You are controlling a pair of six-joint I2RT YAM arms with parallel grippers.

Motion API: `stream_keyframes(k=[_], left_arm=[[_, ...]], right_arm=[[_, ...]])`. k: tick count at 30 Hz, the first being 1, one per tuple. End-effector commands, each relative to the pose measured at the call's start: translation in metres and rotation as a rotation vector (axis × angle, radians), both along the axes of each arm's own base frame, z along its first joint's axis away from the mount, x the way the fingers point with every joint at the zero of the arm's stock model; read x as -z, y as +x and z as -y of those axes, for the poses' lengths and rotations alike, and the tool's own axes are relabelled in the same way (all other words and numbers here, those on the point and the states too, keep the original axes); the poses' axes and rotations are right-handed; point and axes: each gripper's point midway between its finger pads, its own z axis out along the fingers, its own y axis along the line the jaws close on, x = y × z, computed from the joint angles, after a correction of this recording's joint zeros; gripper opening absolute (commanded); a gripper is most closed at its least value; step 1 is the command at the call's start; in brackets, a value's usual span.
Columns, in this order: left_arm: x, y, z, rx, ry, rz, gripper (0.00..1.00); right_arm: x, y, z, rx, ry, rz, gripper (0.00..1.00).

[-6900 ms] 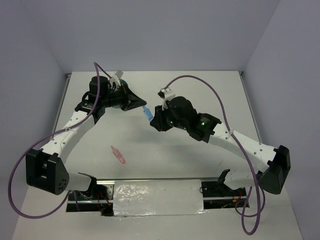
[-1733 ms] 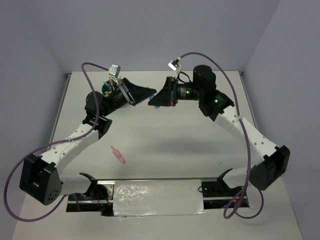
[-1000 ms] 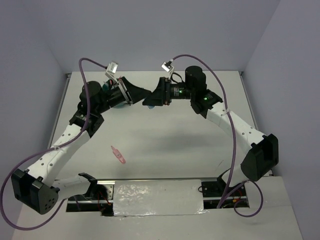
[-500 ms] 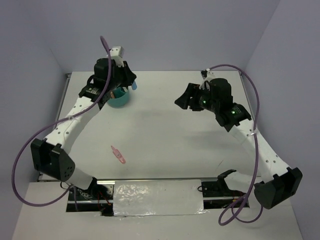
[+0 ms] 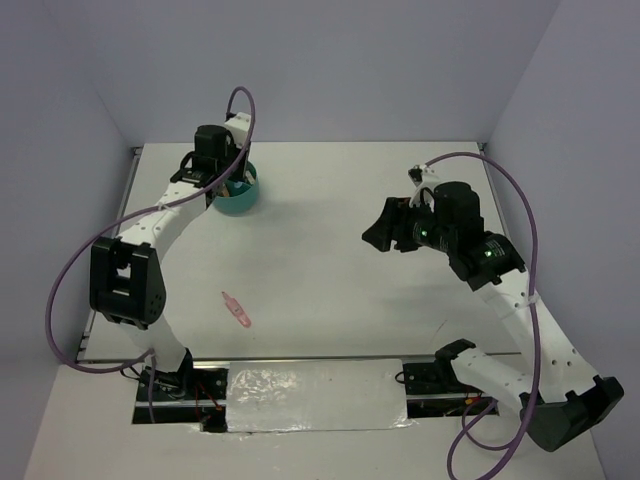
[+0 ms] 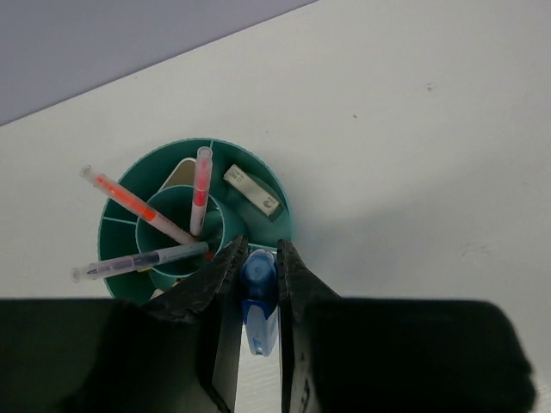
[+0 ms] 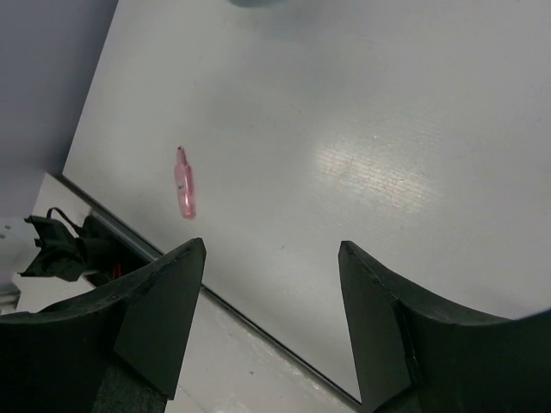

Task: Sort the stationery into containers
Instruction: Place the pen in the storage box.

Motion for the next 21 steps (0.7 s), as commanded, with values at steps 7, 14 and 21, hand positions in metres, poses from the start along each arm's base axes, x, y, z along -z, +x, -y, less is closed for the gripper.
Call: stream_keyframes(k=[7,14,21], left_arm=[[0.018,0.01,0.002,0.191,0.113,0.041,0.0],[0.023,0.016,-0.013,0.193,0.13,0.058,0.0],[0.035,0.024,-0.013,0.199,0.091,0.053,0.09]], right_arm=[[0.003,-0.022,-0.004,-0.095,-0.011,-0.027,0.71],[-0.002,-0.02,-0.011,-0.119,0.006,-0.049,0.71],[-0.009,-0.017,-0.015,-0.124,0.024,-0.058,0.71]])
